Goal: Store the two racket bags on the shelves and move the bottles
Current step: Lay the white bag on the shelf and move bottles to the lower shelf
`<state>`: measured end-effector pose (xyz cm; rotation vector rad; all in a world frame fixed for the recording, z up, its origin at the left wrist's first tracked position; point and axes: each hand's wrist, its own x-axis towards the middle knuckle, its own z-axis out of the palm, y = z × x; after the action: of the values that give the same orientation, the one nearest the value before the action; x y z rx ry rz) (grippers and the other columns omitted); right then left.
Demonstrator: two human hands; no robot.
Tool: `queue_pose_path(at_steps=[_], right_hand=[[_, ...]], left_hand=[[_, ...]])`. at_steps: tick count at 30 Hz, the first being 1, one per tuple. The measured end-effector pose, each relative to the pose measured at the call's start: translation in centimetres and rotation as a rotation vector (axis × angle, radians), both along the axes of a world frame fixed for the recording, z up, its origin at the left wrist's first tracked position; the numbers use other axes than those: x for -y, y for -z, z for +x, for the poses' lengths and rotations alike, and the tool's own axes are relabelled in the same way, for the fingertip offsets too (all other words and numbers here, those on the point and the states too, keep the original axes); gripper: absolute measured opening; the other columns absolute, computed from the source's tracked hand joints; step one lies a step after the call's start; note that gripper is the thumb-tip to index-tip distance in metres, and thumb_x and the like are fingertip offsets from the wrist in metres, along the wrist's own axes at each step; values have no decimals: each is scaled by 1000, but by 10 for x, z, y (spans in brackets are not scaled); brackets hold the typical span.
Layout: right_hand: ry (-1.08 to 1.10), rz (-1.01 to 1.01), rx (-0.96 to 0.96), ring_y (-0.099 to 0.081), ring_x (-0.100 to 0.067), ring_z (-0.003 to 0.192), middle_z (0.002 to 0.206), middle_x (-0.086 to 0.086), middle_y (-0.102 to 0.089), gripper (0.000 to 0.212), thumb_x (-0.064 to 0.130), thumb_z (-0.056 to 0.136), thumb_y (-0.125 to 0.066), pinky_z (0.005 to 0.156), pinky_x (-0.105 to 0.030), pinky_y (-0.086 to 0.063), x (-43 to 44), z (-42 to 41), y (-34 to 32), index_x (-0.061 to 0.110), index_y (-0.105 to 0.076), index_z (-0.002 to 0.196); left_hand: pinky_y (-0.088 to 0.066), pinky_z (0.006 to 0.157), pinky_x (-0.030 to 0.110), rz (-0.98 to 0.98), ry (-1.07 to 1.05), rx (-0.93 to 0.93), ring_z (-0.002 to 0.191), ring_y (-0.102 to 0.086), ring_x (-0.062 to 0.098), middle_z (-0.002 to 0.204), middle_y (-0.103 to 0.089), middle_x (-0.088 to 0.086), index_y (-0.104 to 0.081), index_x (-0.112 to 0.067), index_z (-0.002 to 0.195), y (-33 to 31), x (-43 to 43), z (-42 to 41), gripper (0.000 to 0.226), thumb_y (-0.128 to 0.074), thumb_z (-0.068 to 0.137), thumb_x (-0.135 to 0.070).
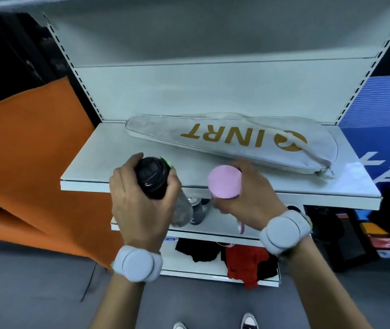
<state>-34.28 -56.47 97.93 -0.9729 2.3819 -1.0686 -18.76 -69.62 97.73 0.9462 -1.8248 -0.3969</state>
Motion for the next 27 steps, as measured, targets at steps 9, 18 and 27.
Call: queue_pose_path(at_steps=[9, 18, 27], right_hand=[[11, 245, 106, -60, -27, 101, 116, -1, -61, 82, 37, 55, -86, 83, -34, -52, -47, -27, 95, 27, -48, 126], [204, 210, 228, -65, -22, 101, 108, 5, -67, 69, 30, 63, -83, 83, -28, -52, -75, -64, 197, 24, -53, 124], [340, 119, 268, -61, -29, 110, 119, -8, -63, 79, 16, 66, -87, 87, -26, -47, -62, -103, 269, 8, -44, 131]], left_hand=[[-51, 82, 34, 189, 240, 401, 117, -49, 18, 123, -57, -4, -48, -33, 133, 93, -48, -25, 66, -66, 77, -63], [-47, 92, 41, 425, 415, 530, 125, -41, 26, 140, -47, 1, -36, -29, 142, 191, -62, -75, 70, -63, 84, -58], [-39, 92, 18, 587, 374, 376, 124, -50, 24, 129, -58, 8, -51, -10, 132, 259, -59, -119, 75, -86, 71, -35]])
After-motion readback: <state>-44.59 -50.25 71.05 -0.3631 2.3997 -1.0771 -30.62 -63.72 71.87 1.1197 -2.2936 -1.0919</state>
